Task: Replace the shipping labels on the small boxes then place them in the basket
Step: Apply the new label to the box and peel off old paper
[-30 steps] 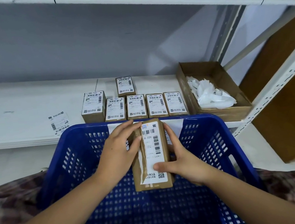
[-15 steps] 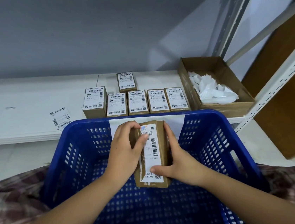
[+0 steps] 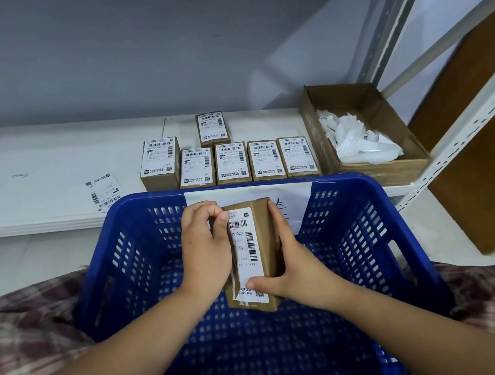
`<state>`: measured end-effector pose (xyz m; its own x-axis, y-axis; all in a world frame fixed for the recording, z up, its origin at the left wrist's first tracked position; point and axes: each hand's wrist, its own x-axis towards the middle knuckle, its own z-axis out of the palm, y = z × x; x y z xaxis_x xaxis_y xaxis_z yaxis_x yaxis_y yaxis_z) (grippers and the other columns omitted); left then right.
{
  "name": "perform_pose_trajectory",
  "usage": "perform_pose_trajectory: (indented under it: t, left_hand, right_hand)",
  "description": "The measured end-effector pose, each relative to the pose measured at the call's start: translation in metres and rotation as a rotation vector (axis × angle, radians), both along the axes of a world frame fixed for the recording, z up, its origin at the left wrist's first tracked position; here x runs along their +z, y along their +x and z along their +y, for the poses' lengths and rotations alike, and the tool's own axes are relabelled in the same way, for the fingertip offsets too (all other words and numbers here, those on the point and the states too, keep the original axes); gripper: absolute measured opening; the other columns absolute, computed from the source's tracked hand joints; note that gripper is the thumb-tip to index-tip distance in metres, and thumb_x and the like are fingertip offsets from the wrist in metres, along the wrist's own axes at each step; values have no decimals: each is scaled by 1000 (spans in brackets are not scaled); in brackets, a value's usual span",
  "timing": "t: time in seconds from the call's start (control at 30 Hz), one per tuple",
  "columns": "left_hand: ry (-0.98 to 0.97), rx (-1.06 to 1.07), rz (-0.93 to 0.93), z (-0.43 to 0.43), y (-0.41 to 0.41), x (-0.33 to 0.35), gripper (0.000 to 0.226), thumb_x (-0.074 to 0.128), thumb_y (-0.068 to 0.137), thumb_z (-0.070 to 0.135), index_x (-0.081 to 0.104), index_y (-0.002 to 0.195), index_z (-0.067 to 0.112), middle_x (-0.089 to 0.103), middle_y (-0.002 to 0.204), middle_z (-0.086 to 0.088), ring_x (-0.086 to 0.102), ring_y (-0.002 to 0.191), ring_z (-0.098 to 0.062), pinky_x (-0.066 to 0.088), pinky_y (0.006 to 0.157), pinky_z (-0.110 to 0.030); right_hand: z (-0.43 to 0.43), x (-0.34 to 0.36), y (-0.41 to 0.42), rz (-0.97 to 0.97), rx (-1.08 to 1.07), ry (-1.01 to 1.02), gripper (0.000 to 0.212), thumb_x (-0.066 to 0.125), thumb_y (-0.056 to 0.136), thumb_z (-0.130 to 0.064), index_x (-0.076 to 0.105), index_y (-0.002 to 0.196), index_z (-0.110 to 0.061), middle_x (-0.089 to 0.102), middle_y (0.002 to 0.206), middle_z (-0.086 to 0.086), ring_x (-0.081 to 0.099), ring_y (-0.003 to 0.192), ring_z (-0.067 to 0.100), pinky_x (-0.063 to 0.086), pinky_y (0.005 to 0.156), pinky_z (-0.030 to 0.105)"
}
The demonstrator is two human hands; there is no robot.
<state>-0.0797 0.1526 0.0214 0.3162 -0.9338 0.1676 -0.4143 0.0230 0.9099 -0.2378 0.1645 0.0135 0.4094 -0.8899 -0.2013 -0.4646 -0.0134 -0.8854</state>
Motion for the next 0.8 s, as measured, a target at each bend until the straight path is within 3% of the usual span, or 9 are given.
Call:
perform_pose_trajectory:
  t: [0.1, 0.27, 0.4, 0.47, 0.57, 0.8]
  left_hand:
    - [-35, -41, -34, 3, -1, -3, 7, 51, 94, 9, 54, 89, 12, 52, 109, 1, 41, 95, 21, 27, 83, 4]
    - [-39, -80, 34, 3, 0, -5, 17, 60, 90, 16, 53, 100, 28, 56, 106, 12, 53, 102, 0, 45, 88, -24]
    - [-63, -90, -42, 3, 1, -3, 13, 61, 90, 13, 60, 95, 25, 56, 106, 14, 49, 100, 15, 39, 88, -5]
    - [-66, -88, -46, 3, 1, -3, 10, 61, 90, 13, 61, 89, 23, 58, 108, 13, 48, 100, 17, 35, 86, -1]
    - [-71, -86, -33, 4, 0, -4, 8, 61, 90, 13, 63, 86, 19, 59, 107, 14, 50, 101, 14, 40, 90, -10]
    - [-20, -34, 167, 5, -3, -1, 14, 62, 89, 13, 64, 85, 27, 62, 108, 17, 57, 102, 4, 45, 90, -17]
  right_hand:
    - [3, -2, -1, -23, -4, -10, 125, 81, 77, -30, -25, 136, -59, 36, 129, -38, 51, 122, -1, 48, 99, 22]
    - [5, -2, -2, -18, -12, -28, 123, 81, 78, -29, -26, 131, -62, 37, 131, -36, 49, 124, -3, 47, 102, 22]
    - [10, -2, 1, 52, -6, -86, 121, 79, 78, -38, -27, 132, -61, 37, 145, -20, 46, 125, -2, 41, 98, 12]
    - [12, -3, 3, 70, -1, -112, 122, 79, 77, -42, -30, 129, -63, 34, 149, -15, 44, 128, 1, 41, 101, 15]
    - [12, -4, 3, 77, -6, -128, 123, 79, 76, -44, -32, 128, -63, 33, 153, -11, 44, 130, 5, 42, 107, 27]
    - [13, -1, 4, 121, 1, -154, 124, 78, 78, -40, -31, 136, -52, 32, 154, -7, 41, 131, 5, 39, 108, 27]
